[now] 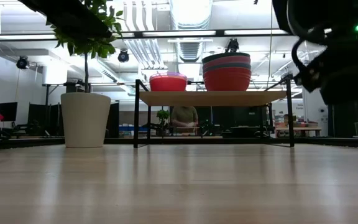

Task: Place and stack bowls onto a shelf
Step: Stack the transparent green bowl into the purple bowl on the shelf

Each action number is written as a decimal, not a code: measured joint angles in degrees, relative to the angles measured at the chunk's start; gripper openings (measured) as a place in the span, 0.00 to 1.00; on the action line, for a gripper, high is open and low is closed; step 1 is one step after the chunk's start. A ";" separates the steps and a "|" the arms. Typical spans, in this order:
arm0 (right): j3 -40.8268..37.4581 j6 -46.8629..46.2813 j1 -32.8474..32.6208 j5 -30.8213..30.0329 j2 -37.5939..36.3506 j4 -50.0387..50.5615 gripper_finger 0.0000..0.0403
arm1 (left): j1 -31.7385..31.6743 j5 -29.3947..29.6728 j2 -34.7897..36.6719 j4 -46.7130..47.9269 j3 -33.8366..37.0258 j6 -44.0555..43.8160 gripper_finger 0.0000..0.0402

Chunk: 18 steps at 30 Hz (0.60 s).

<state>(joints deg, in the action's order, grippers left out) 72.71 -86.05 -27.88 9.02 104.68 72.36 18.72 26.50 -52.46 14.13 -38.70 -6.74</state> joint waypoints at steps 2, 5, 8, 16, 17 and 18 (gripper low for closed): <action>0.02 1.56 0.00 0.05 1.20 -0.09 0.30 | 0.00 0.03 -0.01 -0.04 0.00 0.00 0.28; 0.02 3.74 0.22 1.91 2.08 -1.53 0.18 | 0.00 0.23 -0.01 -0.05 0.00 0.00 0.28; 0.43 6.48 0.26 3.39 1.95 -2.44 0.05 | 0.00 0.51 -0.01 -0.08 0.00 0.00 0.28; 9.56 23.84 0.94 4.53 1.88 -3.77 0.02 | 0.00 1.51 -0.01 -3.66 -0.04 1.96 0.28; 11.64 27.55 1.35 4.51 1.88 -4.27 0.02 | 0.00 1.51 -0.01 -3.61 -0.04 1.97 0.28; 14.01 31.73 1.73 4.12 1.88 -4.60 0.02 | 0.00 1.51 -0.03 -3.58 -0.04 1.97 0.28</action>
<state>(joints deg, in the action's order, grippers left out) 86.72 -54.32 -26.15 13.14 106.56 67.76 18.72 28.01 -52.49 10.55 -38.74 -4.78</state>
